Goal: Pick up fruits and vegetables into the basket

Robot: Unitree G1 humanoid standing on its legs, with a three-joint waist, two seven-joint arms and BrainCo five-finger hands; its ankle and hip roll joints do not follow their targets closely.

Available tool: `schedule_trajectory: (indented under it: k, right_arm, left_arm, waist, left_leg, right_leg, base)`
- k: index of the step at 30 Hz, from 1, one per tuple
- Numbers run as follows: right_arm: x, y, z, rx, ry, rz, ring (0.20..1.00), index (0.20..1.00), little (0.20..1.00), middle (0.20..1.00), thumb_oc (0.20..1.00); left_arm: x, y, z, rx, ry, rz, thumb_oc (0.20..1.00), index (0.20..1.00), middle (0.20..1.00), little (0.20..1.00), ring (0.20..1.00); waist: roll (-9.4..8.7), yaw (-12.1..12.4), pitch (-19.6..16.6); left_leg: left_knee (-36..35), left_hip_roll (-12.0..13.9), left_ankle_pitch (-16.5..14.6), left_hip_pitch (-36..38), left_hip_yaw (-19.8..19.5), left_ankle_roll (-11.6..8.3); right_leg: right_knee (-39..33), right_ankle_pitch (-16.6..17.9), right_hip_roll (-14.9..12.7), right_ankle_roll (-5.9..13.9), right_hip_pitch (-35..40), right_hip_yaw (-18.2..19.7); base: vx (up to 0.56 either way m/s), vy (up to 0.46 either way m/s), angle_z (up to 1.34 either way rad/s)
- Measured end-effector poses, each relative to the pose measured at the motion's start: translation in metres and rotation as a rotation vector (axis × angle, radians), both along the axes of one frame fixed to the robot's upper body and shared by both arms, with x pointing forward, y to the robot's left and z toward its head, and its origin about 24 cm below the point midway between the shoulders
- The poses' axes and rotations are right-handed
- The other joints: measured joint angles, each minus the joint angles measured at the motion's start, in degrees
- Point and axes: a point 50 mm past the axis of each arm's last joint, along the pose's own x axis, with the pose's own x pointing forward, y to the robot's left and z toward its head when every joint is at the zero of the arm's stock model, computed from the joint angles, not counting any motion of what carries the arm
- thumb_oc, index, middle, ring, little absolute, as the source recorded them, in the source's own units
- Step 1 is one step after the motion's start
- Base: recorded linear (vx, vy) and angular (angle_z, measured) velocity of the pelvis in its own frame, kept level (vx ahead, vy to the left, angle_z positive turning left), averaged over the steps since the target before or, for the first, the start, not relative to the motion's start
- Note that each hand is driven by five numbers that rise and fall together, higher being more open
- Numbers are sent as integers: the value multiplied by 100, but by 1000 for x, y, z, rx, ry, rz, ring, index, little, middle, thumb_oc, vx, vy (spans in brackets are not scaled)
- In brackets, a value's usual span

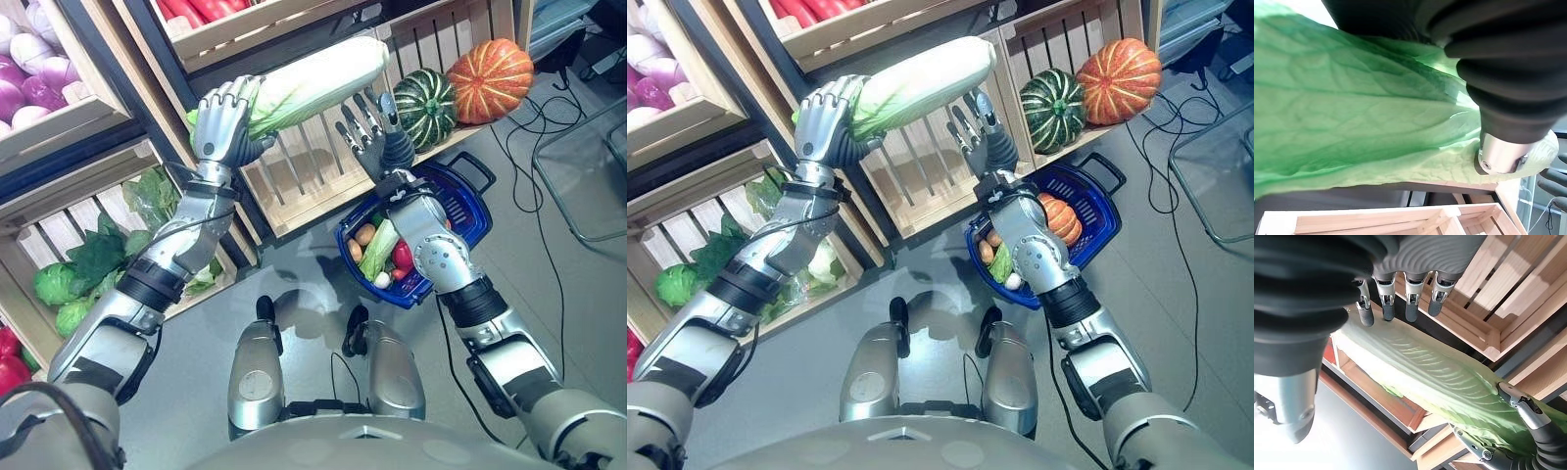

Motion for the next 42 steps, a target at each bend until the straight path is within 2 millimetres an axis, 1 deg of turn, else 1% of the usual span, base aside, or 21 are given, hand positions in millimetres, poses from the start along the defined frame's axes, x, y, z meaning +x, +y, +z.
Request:
schedule_trajectory:
  k: [5,12,16,22,26,28,31,33,35,38,42]
  right_arm:
    - [0,0,0,2,-1,-1,1000,1000,1000,1000,1000]
    - [0,0,0,-10,-1,-9,1000,1000,1000,1000,1000]
    - [1,-1,3,-76,-33,-41,1000,1000,1000,1000,1000]
    - [3,-1,11,-213,-117,-107,1000,1000,1000,1000,1000]
    - [1,-4,18,-310,-181,-183,1000,1000,1000,1000,1000]
    - [1,-9,21,-343,-196,-254,1000,1000,1000,1000,1000]
    - [3,-23,25,-362,-199,-368,1000,1000,1000,1000,1000]
    - [6,-37,27,-350,-182,-447,1000,1000,1000,1000,1000]
    - [9,-46,26,-347,-160,-485,1000,1000,1000,1000,1000]
    - [14,-56,18,-375,-118,-507,1000,1000,1000,1000,1000]
    - [21,-59,3,-378,-26,-491,1000,1000,1000,1000,1000]
  left_arm:
    - [0,0,1,-1,-1,-1,200,200,200,200,200]
    - [2,-2,-4,-55,43,-8,200,200,200,200,200]
    - [5,-4,-14,-147,101,-8,200,200,200,200,200]
    - [6,-8,-18,-292,164,-23,200,200,200,200,200]
    - [8,-3,-18,-385,197,-19,200,200,200,200,200]
    - [8,3,-16,-456,196,-9,200,200,200,200,200]
    - [8,14,-10,-560,159,9,200,200,200,200,200]
    - [7,21,-1,-648,115,-12,200,200,200,200,200]
    - [6,25,7,-702,78,-47,200,200,200,200,200]
    - [2,19,19,-736,36,-137,200,200,200,200,200]
    - [-3,11,28,-725,18,-228,200,200,200,200,200]
  waist:
    - [-71,-9,-43]
    - [-75,26,-48]
    - [-76,27,-50]
    - [-75,11,-50]
    - [-75,-39,-50]
    - [-74,-67,-49]
    - [-73,-117,-49]
    - [-72,-158,-49]
    - [-71,-181,-48]
    - [-68,-184,-50]
    - [-64,-177,-49]
  left_leg:
    - [-9,-2,0,1,3,-1]
    - [-8,-2,0,3,0,-1]
    - [-8,-2,0,7,-1,0]
    - [-8,-3,-1,31,5,0]
    - [-12,-12,-6,46,12,8]
    - [-12,-14,-10,50,21,13]
    - [-14,-17,-13,56,28,18]
    - [-20,-22,-14,64,32,19]
    - [-34,-24,-14,94,31,17]
    - [-56,-27,-13,107,30,15]
    - [-101,-37,2,116,26,9]
  right_leg:
    - [-10,0,0,1,0,0]
    - [-7,0,-2,1,5,0]
    - [-7,1,-1,1,9,0]
    - [-9,1,-2,1,25,6]
    - [-5,4,-11,8,35,18]
    - [-4,5,-14,11,35,29]
    - [1,5,-18,11,35,38]
    - [5,3,-22,14,39,44]
    - [4,-2,-21,21,67,43]
    - [-3,-6,-20,25,77,45]
    - [-11,-6,-20,25,77,36]
  base:
    - [0,0,0]
    - [0,0,0]
    - [0,0,0]
    - [5,14,0]
    - [18,58,0]
    - [23,50,-2]
    - [12,22,-1]
    - [0,0,0]
    - [0,0,0]
    - [0,0,0]
    - [-7,-15,0]
